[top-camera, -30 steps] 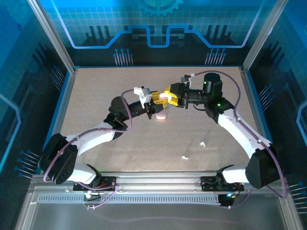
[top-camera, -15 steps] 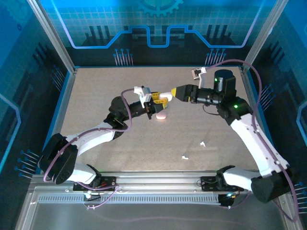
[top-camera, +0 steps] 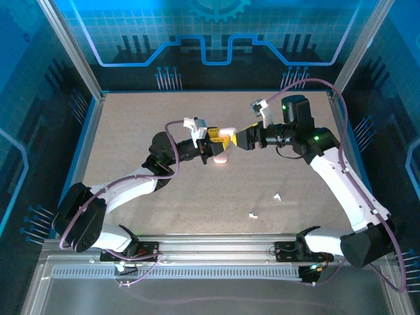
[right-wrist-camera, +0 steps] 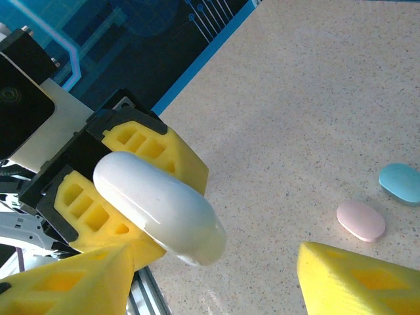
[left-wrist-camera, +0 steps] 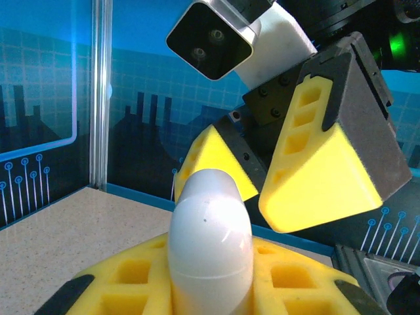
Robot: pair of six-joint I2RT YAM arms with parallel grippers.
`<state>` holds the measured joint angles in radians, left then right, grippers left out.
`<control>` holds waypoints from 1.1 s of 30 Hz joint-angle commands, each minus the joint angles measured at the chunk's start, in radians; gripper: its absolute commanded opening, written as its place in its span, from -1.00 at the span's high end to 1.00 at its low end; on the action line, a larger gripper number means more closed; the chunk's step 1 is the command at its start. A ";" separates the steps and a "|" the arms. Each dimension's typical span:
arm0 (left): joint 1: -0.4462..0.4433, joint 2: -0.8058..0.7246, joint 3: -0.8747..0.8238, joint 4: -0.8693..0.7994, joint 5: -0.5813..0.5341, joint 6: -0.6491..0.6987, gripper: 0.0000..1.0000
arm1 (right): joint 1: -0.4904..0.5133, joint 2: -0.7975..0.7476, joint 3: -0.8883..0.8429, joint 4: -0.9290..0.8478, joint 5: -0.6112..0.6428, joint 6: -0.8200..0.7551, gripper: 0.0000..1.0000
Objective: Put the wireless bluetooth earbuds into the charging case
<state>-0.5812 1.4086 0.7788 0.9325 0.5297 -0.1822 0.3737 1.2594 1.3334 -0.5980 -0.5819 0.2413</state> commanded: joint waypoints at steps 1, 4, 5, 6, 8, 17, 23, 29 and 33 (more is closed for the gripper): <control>-0.007 0.004 0.045 0.044 0.050 -0.015 0.55 | 0.015 0.012 0.041 -0.023 0.022 -0.029 -0.35; -0.007 0.007 0.045 0.064 0.083 -0.025 0.56 | 0.016 0.020 0.053 -0.018 0.058 -0.019 -0.34; -0.006 0.007 0.046 0.066 0.093 -0.028 0.56 | 0.016 0.020 0.055 -0.008 0.062 -0.014 -0.34; -0.008 0.009 0.048 0.066 0.104 -0.029 0.56 | 0.014 0.021 0.057 0.002 0.069 -0.006 -0.34; -0.006 0.009 0.050 0.067 0.119 -0.033 0.56 | 0.010 0.025 0.066 0.014 0.082 0.009 -0.34; -0.006 0.006 0.049 0.053 0.121 -0.022 0.55 | -0.012 0.049 0.105 0.035 0.042 0.053 -0.35; -0.006 -0.003 0.033 0.032 0.077 0.012 0.53 | -0.023 -0.007 0.113 0.061 0.018 0.106 -0.44; -0.004 -0.017 0.006 0.043 0.026 0.039 0.53 | -0.093 -0.166 0.015 0.028 0.302 0.280 -0.42; -0.005 -0.032 -0.015 0.065 -0.008 0.052 0.53 | -0.215 -0.264 -0.157 -0.050 0.429 0.393 -0.33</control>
<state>-0.5808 1.4120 0.7811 0.9367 0.5602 -0.1688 0.2192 1.0161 1.2690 -0.5587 -0.3031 0.5129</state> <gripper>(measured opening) 0.235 0.673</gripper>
